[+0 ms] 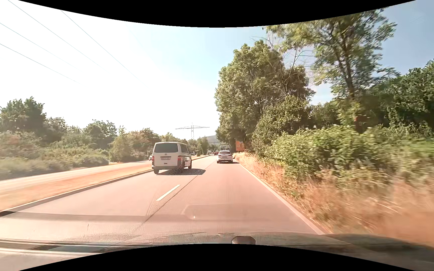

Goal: Follow the waypoints while adhering to traffic rules and regulations

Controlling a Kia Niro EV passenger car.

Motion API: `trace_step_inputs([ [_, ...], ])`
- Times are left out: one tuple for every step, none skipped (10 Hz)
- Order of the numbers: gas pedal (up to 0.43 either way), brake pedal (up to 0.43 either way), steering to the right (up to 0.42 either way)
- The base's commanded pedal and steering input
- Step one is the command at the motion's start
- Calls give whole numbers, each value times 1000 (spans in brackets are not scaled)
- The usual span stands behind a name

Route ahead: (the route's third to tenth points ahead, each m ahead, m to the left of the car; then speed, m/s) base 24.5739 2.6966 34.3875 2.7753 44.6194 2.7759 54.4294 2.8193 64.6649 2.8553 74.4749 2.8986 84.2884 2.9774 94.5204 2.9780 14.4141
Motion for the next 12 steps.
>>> trace_step_inputs([
  [110,0,-1],
  [110,0,-1],
  [110,0,-1],
  [110,0,-1],
  [110,0,-1],
  [110,0,-1],
  [110,0,-1],
  [110,0,-1],
  [110,0,-1],
  [110,0,-1],
  [110,0,0],
  [110,0,0],
])
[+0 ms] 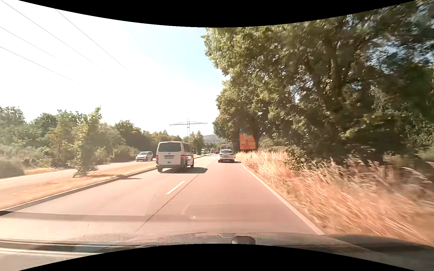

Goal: Follow the waypoints while adhering to traffic rules and regulations

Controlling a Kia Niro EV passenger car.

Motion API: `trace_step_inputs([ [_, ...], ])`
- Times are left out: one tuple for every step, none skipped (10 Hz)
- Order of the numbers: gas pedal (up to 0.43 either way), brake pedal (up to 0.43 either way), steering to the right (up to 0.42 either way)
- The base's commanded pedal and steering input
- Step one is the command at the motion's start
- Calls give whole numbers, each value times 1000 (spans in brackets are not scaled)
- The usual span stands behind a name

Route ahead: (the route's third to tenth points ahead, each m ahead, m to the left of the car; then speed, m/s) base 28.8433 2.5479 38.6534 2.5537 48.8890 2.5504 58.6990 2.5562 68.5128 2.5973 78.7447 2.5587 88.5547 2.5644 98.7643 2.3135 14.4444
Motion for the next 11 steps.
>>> trace_step_inputs([
  [110,0,0],
  [110,0,0],
  [110,0,0],
  [110,0,0],
  [110,0,0],
  [110,0,0],
  [110,0,0],
  [110,0,0],
  [110,0,0],
  [110,0,0],
  [98,0,0],
])
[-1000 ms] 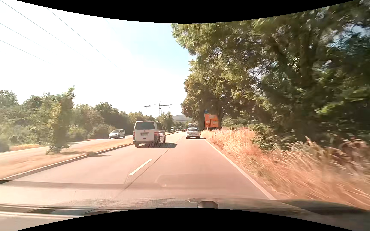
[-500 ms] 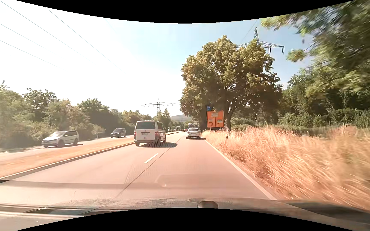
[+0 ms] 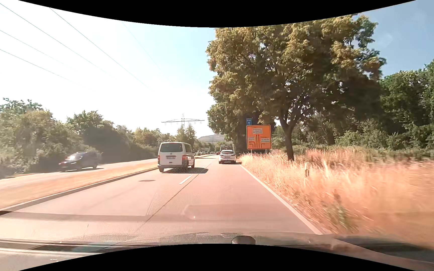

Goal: Follow the waypoints while adhering to traffic rules and regulations

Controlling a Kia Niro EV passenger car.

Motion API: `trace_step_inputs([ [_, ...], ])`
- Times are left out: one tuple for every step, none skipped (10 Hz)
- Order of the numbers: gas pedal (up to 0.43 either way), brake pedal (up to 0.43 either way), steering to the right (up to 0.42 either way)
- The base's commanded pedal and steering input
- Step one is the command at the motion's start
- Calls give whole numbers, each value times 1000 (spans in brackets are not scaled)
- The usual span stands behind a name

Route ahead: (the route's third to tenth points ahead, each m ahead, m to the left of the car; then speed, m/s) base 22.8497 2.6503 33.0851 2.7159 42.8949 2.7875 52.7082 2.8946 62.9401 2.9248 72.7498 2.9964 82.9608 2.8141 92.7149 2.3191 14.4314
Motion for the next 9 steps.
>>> trace_step_inputs([
  [79,0,0],
  [79,0,0],
  [79,0,0],
  [79,0,0],
  [79,0,0],
  [79,0,0],
  [79,0,0],
  [79,0,0],
  [79,0,0],
])
